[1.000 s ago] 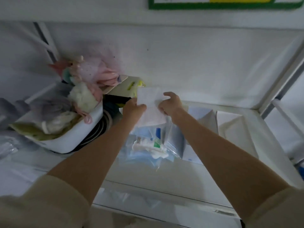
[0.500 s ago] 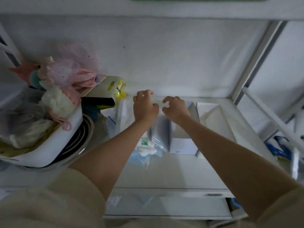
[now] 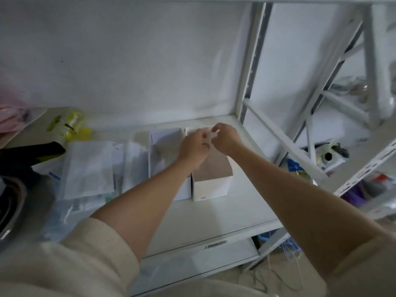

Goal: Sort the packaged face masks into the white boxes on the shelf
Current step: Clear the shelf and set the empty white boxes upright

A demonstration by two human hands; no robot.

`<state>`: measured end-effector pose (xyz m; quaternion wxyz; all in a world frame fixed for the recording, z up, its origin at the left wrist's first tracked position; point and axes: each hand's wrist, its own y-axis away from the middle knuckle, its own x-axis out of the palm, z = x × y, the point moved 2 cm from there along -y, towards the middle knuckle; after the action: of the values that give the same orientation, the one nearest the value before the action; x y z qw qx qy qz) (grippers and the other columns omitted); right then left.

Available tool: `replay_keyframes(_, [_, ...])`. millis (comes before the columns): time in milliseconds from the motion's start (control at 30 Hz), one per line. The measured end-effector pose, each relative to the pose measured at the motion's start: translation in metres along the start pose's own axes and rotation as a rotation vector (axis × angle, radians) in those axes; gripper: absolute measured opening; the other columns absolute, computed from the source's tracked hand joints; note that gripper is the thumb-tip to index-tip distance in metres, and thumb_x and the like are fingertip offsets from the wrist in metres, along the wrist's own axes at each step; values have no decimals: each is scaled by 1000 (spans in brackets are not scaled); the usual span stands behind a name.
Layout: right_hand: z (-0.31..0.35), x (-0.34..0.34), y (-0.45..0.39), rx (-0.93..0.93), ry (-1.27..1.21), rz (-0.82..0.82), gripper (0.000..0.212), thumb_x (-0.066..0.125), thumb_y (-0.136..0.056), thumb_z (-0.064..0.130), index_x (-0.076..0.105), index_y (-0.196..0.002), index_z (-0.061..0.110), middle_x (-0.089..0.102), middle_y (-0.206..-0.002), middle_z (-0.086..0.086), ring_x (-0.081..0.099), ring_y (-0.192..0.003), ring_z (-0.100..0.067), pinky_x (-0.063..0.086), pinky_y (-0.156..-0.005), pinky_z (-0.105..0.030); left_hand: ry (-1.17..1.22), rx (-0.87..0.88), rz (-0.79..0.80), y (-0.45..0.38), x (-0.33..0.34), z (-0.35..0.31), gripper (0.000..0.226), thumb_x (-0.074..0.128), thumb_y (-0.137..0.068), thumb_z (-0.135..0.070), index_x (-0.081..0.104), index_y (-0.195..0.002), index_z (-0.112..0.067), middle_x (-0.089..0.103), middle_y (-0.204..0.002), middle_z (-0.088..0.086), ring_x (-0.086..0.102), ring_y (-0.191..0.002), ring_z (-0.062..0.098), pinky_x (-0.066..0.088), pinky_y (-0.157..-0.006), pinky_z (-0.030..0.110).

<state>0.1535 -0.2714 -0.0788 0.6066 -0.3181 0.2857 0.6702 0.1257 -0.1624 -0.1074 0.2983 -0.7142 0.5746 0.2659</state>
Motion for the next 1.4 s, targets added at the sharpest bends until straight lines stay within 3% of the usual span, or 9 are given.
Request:
replay_keyframes(133, [-10, 1, -4, 35, -96, 41, 42, 52, -81, 4, 55, -123, 12, 58, -117, -13, 57, -103, -29, 51, -81, -35, 181, -218, 219, 1, 19, -15, 32, 51, -93, -15, 51, -123, -5, 60, -120, 19, 59, -105, 32, 48, -84, 40])
replay_keyframes(267, [-19, 5, -5, 73, -126, 89, 53, 45, -82, 0, 49, -132, 16, 61, -113, -11, 58, -83, -24, 46, -52, -27, 493, -501, 394, 11, 32, -15, 13, 50, -95, -22, 58, -89, -13, 64, -84, 5, 60, -72, 19, 53, -69, 34])
replay_keyframes(467, [-34, 4, -7, 270, -384, 163, 40, 43, -80, -4, 59, -116, 4, 64, -89, -12, 69, -74, -32, 59, -69, -48, 702, -506, 357, 8, 34, -8, 17, 55, -90, -11, 66, -102, -5, 70, -94, 16, 67, -70, 23, 56, -55, 28])
replay_keyframes(700, [-35, 1, -6, 272, -402, 176, 30, 39, -81, -5, 62, -99, 2, 68, -88, -20, 70, -77, -39, 58, -73, -53, 548, -455, 326, 7, 36, -12, 29, 64, -84, 0, 61, -114, -2, 70, -105, 16, 69, -93, 26, 60, -73, 36])
replay_keyframes(833, [-42, 3, -6, 269, -424, 139, 35, 42, -80, -4, 62, -104, 12, 65, -104, -18, 68, -84, -34, 60, -68, -45, 407, -443, 226, 4, 33, -21, 31, 56, -84, 5, 54, -114, -1, 62, -100, 13, 62, -89, 25, 57, -66, 31])
replay_keyframes(967, [-31, 4, -10, 154, -299, -9, 41, 49, -83, 3, 56, -122, 15, 62, -116, -9, 62, -102, -27, 52, -90, -37, 306, -411, 35, -10, 0, -23, 32, 61, -75, -6, 59, -107, -6, 65, -96, 10, 65, -88, 27, 55, -70, 30])
replay_keyframes(1200, [4, 15, -5, 18, 64, -163, 36, 45, -89, 12, 56, -123, 18, 57, -125, -7, 46, -119, -29, 41, -99, -40, 729, -367, -285, -5, -89, 16, 13, 59, -72, -3, 58, -86, -6, 57, -66, 7, 53, -53, 19, 40, -47, 17])
replay_keyframes(1300, [49, 27, 0, -153, -192, -228, 33, 41, -93, 18, 60, -120, 17, 60, -114, -4, 50, -109, -23, 40, -92, -32, 882, -365, -341, 8, -125, 45, 13, 52, -77, 6, 58, -84, -3, 58, -66, 10, 56, -59, 21, 43, -60, 29])
replay_keyframes(1400, [119, 61, 12, -130, -660, 115, 21, 50, -89, 30, 61, -102, 18, 57, -82, -1, 52, -74, -20, 40, -67, -31, 1061, -345, -369, 27, -156, 76, 26, 45, -80, 12, 54, -71, -10, 58, -52, 2, 56, -49, 16, 45, -54, 24])
